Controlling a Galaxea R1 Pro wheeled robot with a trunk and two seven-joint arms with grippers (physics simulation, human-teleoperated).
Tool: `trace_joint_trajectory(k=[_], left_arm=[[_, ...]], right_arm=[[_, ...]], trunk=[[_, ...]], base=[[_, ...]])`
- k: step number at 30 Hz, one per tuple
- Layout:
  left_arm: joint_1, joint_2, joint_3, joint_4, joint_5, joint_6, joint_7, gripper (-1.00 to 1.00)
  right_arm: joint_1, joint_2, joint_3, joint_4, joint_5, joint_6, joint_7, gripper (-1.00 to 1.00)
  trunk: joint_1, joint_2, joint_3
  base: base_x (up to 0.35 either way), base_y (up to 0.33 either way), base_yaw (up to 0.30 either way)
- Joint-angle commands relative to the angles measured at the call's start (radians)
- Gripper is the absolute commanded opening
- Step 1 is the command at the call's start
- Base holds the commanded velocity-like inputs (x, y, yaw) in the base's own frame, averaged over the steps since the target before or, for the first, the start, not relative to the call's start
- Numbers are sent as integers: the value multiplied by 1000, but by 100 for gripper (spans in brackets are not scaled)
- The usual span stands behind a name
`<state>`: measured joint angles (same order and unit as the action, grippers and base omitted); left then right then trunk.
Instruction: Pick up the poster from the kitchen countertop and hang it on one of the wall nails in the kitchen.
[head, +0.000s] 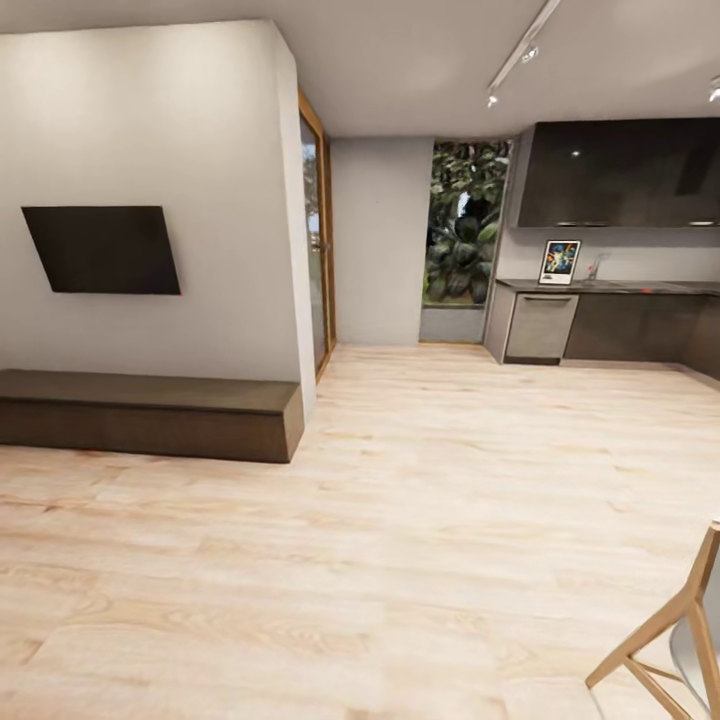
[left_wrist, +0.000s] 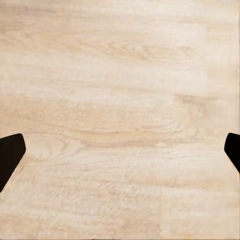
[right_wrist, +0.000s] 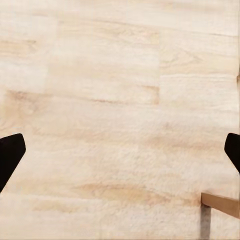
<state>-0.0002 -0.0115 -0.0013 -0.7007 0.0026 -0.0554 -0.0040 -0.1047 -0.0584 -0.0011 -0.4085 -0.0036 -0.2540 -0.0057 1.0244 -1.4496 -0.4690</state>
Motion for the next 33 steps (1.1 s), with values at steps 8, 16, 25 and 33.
trace_joint_trajectory(k=[8, 16, 25, 33], left_arm=[[0, 0, 0, -54, -2, -8, -3, 100], [0, 0, -1, 2, 0, -9, -4, 100], [0, -1, -2, 17, -1, -10, -4, 100], [0, -1, -2, 19, -1, -10, -4, 100]], right_arm=[[-40, -3, -2, 4, -2, -43, -3, 100], [-46, -20, -1, 31, -1, -48, -4, 100], [-47, -34, -1, 41, -3, -47, -4, 100], [-47, -35, 0, 42, -4, -49, -4, 100]], trunk=[[1, 0, -1], [1, 0, -1], [1, 0, -1], [1, 0, -1]], base=[[338, 0, 0], [339, 0, 0], [340, 0, 0], [340, 0, 0]])
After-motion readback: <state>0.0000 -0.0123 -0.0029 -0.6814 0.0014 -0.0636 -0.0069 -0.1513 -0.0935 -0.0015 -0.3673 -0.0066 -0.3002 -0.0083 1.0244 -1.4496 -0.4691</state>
